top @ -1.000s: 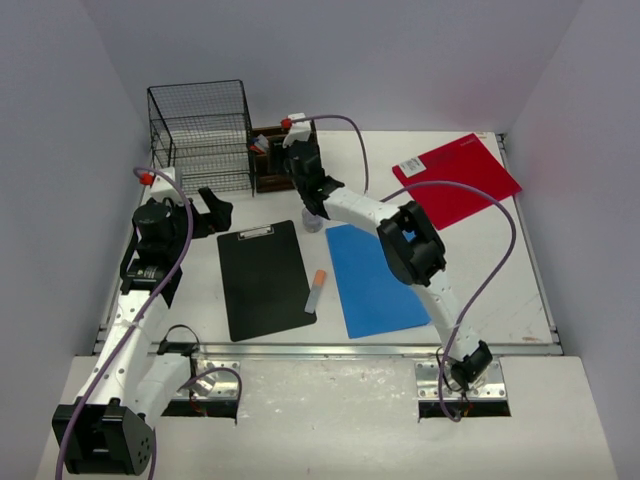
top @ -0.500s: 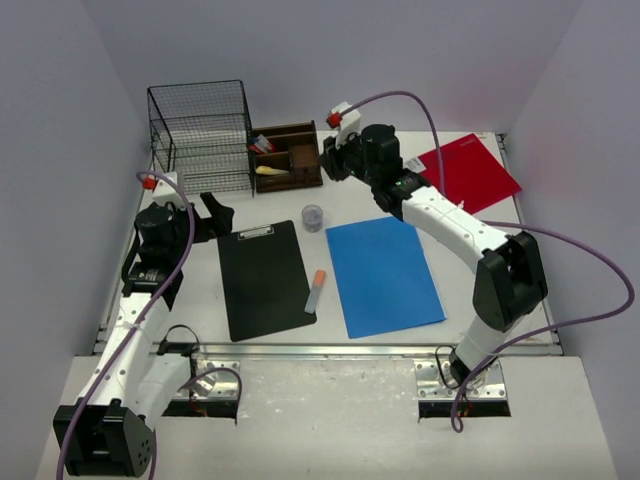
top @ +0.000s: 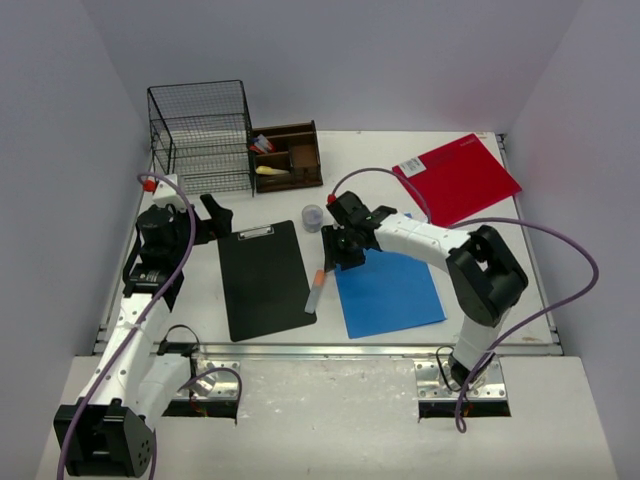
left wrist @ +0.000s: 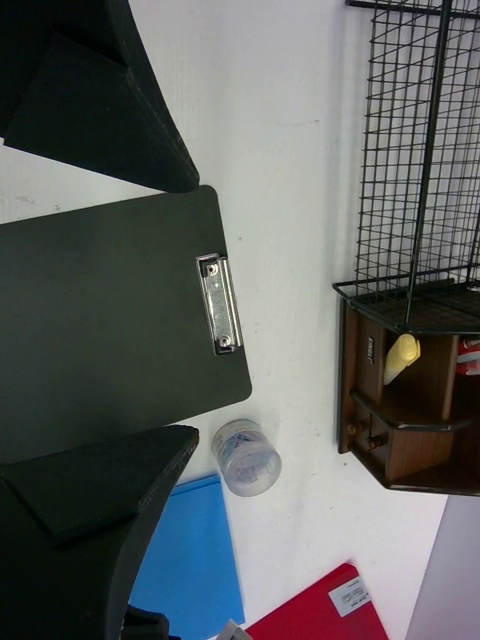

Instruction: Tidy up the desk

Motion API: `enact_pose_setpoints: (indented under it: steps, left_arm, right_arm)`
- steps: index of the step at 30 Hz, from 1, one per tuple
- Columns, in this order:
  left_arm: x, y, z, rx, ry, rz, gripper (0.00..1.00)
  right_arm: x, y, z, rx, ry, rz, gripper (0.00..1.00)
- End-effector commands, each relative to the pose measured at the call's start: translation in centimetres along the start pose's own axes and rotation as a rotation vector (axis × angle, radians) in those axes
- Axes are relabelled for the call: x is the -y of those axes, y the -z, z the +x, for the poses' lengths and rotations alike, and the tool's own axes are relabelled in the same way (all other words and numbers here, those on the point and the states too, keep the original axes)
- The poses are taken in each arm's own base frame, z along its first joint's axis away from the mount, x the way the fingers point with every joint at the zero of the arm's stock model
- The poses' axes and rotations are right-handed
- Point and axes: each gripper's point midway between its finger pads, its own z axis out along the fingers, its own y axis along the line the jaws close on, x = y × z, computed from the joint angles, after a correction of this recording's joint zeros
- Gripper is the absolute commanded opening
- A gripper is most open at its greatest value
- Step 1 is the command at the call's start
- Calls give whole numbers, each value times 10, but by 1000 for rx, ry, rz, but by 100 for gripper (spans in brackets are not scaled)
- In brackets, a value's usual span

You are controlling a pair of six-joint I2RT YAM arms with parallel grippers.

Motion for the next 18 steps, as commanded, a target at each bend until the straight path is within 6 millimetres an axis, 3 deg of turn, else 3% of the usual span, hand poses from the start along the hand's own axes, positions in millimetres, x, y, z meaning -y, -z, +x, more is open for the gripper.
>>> enact_pose_setpoints:
  steps: [1,11,18]
  left_arm:
    - [-5,2,-8,39,-5,-22,100]
    - [-12,2,3,28,-9,-43,100]
    - [-15,5,9,25,-16,-51,100]
  right_arm:
    - [-11,-8,-10,4,-211,72,51]
    - [-30,-39,-2,-43,-238,124,54]
    - [-27,-57,7,-80,-240,147,49]
